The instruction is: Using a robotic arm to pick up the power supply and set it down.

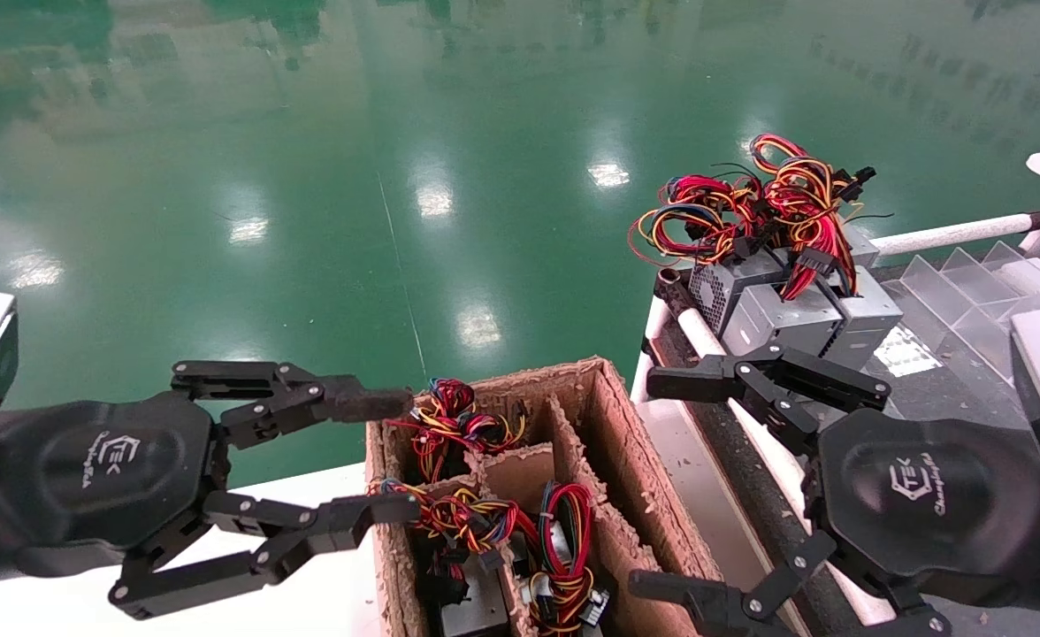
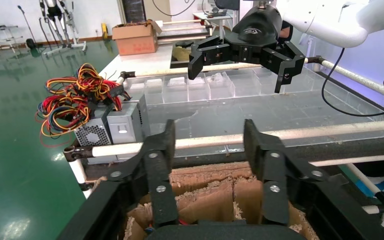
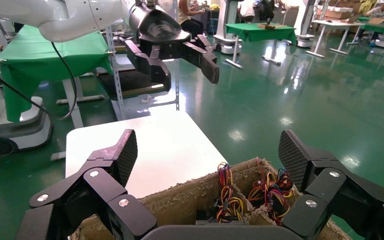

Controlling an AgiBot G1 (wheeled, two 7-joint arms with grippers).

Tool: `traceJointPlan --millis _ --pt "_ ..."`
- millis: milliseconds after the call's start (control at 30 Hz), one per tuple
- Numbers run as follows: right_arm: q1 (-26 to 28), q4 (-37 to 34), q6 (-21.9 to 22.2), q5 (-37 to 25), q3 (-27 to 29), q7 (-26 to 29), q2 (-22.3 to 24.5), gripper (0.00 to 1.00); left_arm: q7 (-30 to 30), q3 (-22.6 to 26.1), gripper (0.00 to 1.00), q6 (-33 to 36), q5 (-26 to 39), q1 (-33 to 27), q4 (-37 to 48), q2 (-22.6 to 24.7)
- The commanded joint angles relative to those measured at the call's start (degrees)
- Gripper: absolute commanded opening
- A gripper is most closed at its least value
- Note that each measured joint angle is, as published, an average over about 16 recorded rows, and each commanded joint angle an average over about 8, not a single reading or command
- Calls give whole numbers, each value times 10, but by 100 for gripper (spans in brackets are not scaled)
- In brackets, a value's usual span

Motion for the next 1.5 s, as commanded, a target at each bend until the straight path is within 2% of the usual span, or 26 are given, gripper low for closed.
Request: traceJointPlan --millis 33,500,533,767,800,1133,1500 --pt "0 0 0 0 0 0 0 100 0 0 0 0 0 0 0 0" --pt "0 0 0 0 0 0 0 100 0 0 0 0 0 0 0 0" --pt "0 0 0 0 0 0 0 100 0 0 4 0 0 0 0 0" --pt "0 0 0 0 0 0 0 100 0 0 91 0 0 0 0 0" --pt "0 0 0 0 0 0 0 100 0 0 100 0 0 0 0 0" --pt "2 -2 12 -18 -4 -3 -1 100 0 0 100 0 0 0 0 0" --pt "29 15 106 -167 -44 -27 -32 100 0 0 100 0 0 0 0 0"
